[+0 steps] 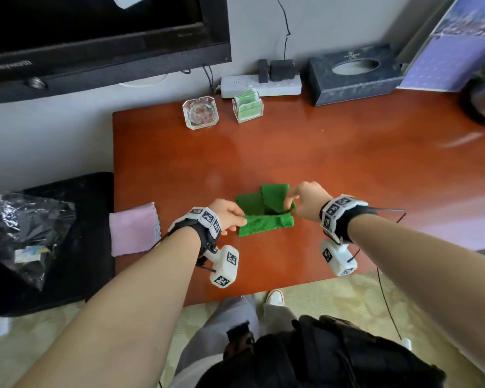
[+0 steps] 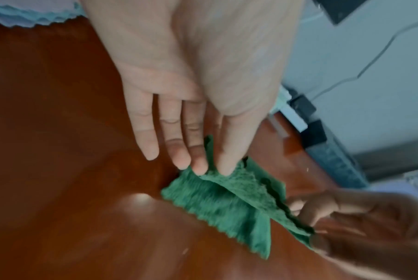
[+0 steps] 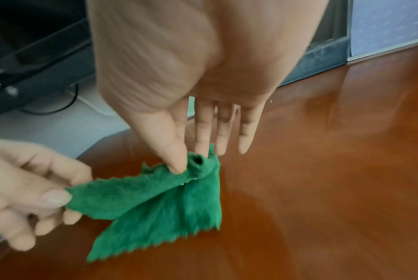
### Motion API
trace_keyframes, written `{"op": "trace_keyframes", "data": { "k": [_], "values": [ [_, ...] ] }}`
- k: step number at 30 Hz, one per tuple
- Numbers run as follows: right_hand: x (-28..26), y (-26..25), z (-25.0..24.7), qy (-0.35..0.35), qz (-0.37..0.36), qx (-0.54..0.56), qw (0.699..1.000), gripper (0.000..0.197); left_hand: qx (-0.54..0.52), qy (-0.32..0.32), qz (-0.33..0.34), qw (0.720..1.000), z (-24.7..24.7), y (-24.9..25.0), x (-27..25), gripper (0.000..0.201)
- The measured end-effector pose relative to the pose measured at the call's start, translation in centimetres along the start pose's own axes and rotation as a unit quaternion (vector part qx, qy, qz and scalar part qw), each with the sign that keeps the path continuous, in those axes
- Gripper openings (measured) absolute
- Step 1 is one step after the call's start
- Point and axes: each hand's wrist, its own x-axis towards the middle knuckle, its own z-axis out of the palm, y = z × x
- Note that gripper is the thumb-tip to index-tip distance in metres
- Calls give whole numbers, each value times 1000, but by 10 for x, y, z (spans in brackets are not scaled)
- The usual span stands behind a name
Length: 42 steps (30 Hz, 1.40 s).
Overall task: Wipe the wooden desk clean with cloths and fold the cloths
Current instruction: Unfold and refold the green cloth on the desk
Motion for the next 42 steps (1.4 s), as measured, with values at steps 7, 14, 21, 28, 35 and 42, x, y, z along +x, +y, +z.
{"op": "trace_keyframes", "data": {
  "k": [7,14,21,28,35,42],
  "values": [
    [-26,13,47,-2,-22,-14,1000,31,46,3,-40,998,49,-34,-17,20],
    [-18,-2,57,60,-52,-36,996,47,111,133,14,985,38,-44,-25,22],
    [2,-24,99,20,-51,-94,994,68,257,198,32,945,22,-53,-3,68],
    [18,-11,112,57,-60,-155,984,73,300,194,-26,934,-5,-80,11,82],
    [17,-16,120,75,-44,-170,982,75,317,183,-25,930,-6,-86,14,80],
    [18,-3,107,65,3,-126,990,72,270,197,-85,939,5,-56,21,85]
  ]
}}
